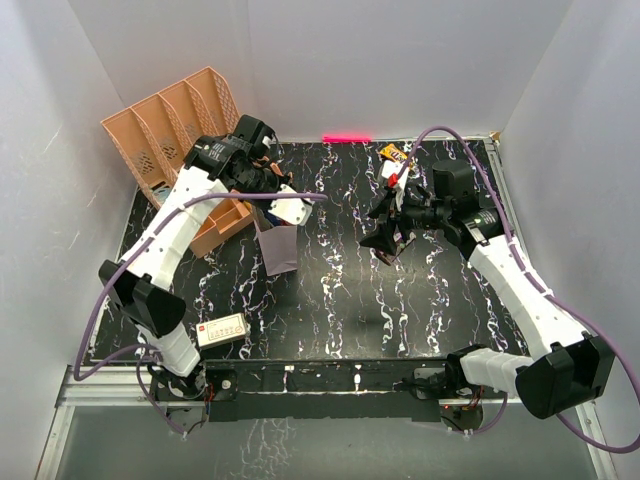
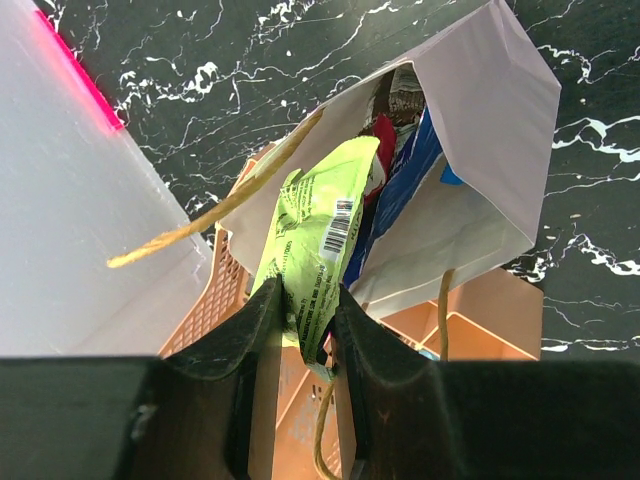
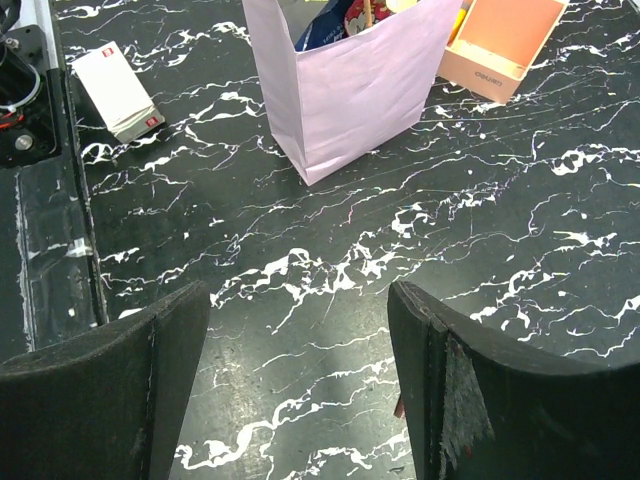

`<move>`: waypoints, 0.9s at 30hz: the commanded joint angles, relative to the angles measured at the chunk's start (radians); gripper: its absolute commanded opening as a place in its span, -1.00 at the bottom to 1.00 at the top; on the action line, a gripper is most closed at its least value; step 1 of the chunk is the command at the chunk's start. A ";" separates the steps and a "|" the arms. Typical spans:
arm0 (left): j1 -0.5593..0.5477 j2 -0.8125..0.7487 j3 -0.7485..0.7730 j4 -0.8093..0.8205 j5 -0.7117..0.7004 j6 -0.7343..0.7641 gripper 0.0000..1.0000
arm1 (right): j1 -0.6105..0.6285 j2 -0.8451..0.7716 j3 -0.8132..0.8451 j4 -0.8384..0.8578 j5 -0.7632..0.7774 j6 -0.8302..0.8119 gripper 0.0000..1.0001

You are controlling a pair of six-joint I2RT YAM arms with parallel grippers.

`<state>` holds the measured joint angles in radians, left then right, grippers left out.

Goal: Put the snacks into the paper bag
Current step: Place the snack in the paper bag.

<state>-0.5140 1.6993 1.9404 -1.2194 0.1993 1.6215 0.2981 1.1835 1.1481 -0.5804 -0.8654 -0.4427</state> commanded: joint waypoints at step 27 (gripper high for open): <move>0.013 -0.160 -0.033 0.322 0.152 -0.515 0.55 | -0.037 0.019 -0.018 0.203 0.400 0.180 0.52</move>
<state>-0.5060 1.6131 1.8507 -0.9718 0.2852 1.3155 0.2684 1.1778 1.1156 -0.5091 -0.6785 -0.3470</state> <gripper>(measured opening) 0.737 0.755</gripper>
